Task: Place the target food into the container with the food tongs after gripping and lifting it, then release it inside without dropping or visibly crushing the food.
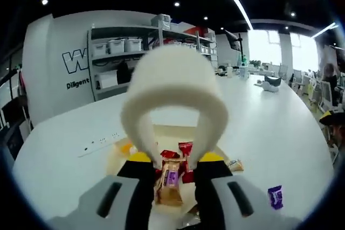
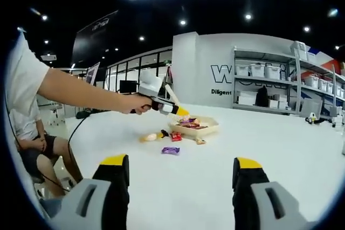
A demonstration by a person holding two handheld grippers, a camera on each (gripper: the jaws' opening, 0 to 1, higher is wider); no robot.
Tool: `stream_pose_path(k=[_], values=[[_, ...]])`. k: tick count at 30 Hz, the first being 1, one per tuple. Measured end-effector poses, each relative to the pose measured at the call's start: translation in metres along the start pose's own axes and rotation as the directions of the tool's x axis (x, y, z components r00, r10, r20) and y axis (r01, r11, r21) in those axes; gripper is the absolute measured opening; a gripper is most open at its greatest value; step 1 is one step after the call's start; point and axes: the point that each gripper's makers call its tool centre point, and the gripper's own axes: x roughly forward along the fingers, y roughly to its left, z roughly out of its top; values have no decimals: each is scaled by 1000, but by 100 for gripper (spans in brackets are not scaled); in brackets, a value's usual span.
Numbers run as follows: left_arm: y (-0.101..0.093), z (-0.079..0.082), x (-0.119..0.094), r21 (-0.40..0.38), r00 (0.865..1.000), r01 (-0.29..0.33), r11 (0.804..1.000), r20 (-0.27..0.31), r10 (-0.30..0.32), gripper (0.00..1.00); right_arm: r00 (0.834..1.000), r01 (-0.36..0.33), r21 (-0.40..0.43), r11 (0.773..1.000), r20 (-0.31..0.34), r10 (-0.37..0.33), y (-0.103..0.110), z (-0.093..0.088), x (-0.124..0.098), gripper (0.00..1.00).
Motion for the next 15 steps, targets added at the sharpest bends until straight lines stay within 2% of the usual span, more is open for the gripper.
stream_pose_path(k=[6, 7, 10, 15], values=[[-10, -6, -27, 14, 1000, 15, 1000, -5, -15, 26, 999, -17, 5, 1000, 27, 17, 11, 9, 0, 77], [-19, -10, -39, 33, 999, 30, 999, -13, -29, 26, 999, -25, 6, 1000, 30, 25, 15, 10, 1, 77], [-28, -16, -52, 24, 999, 43, 999, -19, -43, 26, 999, -29, 5, 1000, 34, 28, 20, 12, 4, 77], [-38, -40, -66, -8, 998, 35, 999, -50, -35, 26, 996, -57, 23, 998, 67, 55, 36, 22, 9, 77]])
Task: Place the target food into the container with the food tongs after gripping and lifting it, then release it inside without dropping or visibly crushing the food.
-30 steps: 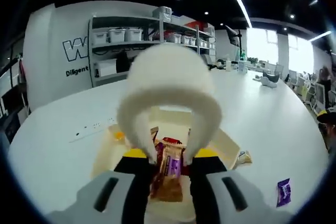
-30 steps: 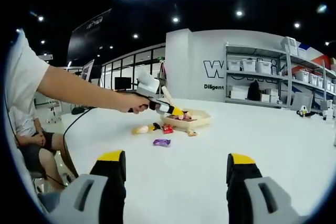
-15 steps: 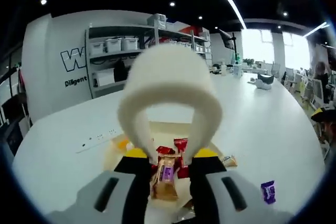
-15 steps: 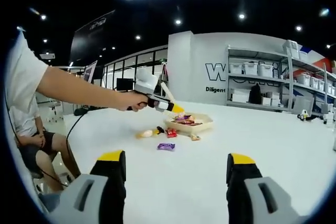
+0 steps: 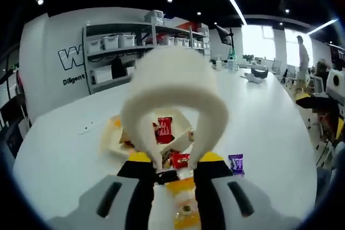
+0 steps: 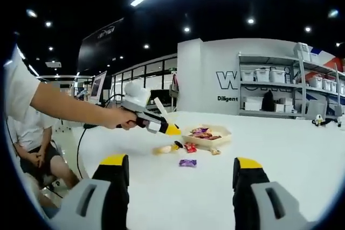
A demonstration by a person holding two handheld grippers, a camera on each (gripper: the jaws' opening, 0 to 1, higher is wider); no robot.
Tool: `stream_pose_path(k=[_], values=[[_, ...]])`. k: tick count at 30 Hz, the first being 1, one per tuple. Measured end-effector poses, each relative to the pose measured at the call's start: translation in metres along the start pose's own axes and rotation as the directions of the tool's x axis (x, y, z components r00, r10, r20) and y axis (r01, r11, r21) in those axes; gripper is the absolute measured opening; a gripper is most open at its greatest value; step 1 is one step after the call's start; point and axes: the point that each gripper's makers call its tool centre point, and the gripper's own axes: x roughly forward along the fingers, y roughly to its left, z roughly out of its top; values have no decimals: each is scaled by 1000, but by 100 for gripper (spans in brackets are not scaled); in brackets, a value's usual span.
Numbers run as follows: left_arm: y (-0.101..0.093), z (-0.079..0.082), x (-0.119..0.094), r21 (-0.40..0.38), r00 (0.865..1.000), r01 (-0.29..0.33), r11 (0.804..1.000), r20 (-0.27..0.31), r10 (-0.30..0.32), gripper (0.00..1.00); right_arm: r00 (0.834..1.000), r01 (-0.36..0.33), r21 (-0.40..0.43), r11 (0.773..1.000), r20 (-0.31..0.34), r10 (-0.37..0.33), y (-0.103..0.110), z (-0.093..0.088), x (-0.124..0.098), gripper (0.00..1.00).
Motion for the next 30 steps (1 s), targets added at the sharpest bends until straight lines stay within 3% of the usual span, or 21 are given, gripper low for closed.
stream_pose_path(k=[5, 18, 22, 23, 30], values=[[7, -19, -6, -87, 999, -23, 996, -30, 20, 27, 1000, -21, -15, 1000, -7, 21, 9, -1, 4, 77], [3, -11, -18, -67, 1000, 14, 998, -9, -14, 28, 1000, -27, -19, 999, 1, 27, 11, 2, 0, 76], [-4, -15, -23, -56, 995, 95, 994, -13, -96, 28, 1000, -28, -18, 999, 2, 28, 12, 2, -1, 76], [-2, -21, -23, -30, 995, 90, 996, -35, -91, 28, 1000, -28, -18, 999, 2, 28, 12, 2, -1, 76], [2, -32, -20, -34, 991, 109, 994, -79, -111, 28, 1000, -23, -15, 1000, 2, 24, 11, 1, 0, 76]])
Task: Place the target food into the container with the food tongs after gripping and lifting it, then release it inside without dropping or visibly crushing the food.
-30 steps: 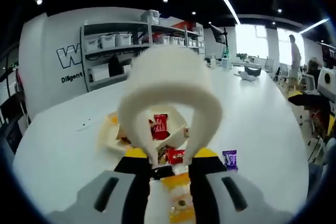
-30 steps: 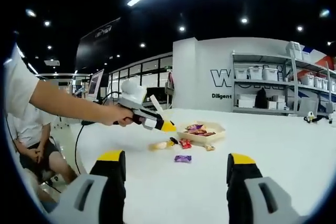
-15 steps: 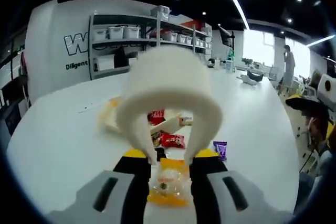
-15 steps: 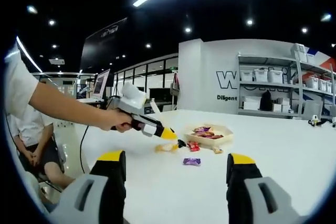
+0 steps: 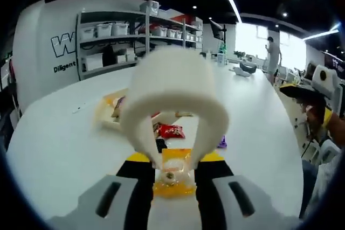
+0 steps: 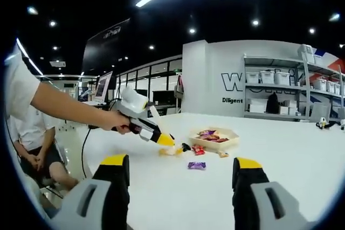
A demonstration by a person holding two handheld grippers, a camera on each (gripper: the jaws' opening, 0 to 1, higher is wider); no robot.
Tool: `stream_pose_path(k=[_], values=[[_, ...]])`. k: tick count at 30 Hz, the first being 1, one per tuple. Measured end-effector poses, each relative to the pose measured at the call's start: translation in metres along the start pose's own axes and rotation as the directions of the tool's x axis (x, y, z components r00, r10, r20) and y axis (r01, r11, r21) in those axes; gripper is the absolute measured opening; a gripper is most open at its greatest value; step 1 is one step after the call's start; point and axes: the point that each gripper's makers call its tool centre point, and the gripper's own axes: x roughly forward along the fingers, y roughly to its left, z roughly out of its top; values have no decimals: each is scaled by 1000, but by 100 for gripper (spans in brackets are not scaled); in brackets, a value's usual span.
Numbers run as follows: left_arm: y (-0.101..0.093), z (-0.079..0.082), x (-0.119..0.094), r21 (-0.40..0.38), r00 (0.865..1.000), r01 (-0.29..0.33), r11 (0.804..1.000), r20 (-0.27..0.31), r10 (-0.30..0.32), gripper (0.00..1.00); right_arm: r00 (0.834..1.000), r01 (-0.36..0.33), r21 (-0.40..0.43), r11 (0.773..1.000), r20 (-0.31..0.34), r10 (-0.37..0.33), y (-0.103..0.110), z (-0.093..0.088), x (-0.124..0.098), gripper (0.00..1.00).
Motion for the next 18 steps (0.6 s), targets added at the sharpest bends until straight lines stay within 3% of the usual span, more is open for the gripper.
stream_pose_path(k=[7, 11, 18], values=[[-1, -9, 1, -80, 998, 32, 996, -44, -36, 26, 1000, 7, -1, 1000, 2, -7, -4, 2, 0, 76], [-1, -17, 3, -69, 996, 35, 997, -81, -41, 25, 1000, 9, -1, 1000, 1, -9, -5, 1, 0, 76], [-1, -15, 1, -88, 995, 29, 996, -92, -37, 24, 1000, 9, -6, 1000, -5, -9, -5, 0, -1, 76]])
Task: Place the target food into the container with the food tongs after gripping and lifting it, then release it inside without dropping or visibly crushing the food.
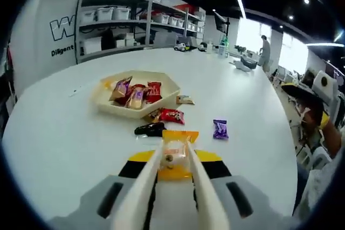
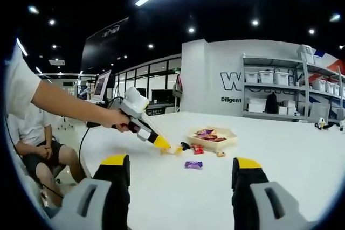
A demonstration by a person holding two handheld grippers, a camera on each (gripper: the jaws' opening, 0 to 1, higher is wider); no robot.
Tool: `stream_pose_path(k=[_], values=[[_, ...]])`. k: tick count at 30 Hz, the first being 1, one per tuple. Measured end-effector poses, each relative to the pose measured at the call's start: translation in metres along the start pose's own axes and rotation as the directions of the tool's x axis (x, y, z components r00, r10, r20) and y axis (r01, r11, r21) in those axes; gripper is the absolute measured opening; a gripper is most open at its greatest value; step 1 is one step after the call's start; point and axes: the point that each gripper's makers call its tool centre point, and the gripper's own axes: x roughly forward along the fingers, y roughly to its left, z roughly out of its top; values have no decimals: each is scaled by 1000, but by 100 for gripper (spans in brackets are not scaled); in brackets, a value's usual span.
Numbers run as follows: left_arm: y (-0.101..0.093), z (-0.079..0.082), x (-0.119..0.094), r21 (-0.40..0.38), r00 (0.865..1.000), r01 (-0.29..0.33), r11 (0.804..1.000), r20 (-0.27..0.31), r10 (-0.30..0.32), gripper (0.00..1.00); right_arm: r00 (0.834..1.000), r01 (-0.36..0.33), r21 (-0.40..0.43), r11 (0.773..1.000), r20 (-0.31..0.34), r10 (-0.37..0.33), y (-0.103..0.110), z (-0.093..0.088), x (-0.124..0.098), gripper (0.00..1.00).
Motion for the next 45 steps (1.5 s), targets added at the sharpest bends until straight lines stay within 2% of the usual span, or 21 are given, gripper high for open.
stream_pose_path(k=[4, 11, 19, 23, 30, 34, 40, 41, 44, 45], values=[[-2, 0, -1, -55, 1000, 0, 998, -8, 0, 22, 1000, 0, -1, 1000, -1, 0, 0, 0, -1, 76], [0, 2, -6, -73, 999, -27, 997, -20, 25, 20, 1000, 1, 1, 1000, 1, -1, 0, 0, -2, 75], [-1, 29, -20, -93, 999, -21, 995, 40, 25, 20, 1000, 0, 1, 1000, 6, 0, 0, 1, -2, 75], [-1, 43, -19, -102, 997, -28, 994, 66, 35, 20, 1000, 3, 3, 1000, 14, -4, -3, 3, -1, 75], [5, 60, -6, -104, 996, -43, 994, 68, 50, 21, 1000, 11, 3, 1000, 12, -11, -13, 4, 1, 75], [10, 70, 9, -105, 997, -54, 993, 56, 61, 21, 999, 25, 2, 1000, 24, -25, -19, 6, -2, 75], [21, 79, 39, -85, 996, -83, 993, 16, 84, 21, 998, 54, 17, 998, 20, -55, -34, -1, -8, 75], [23, 83, 42, -81, 996, -86, 993, 25, 88, 21, 998, 64, 21, 998, 18, -65, -38, -3, -11, 75], [26, 85, 53, -101, 997, -82, 992, 9, 83, 21, 997, 79, 29, 996, 5, -79, -45, -9, -16, 75], [27, 84, 58, -72, 996, -89, 993, -5, 89, 21, 996, 92, 30, 995, -2, -92, -51, -12, -19, 75]])
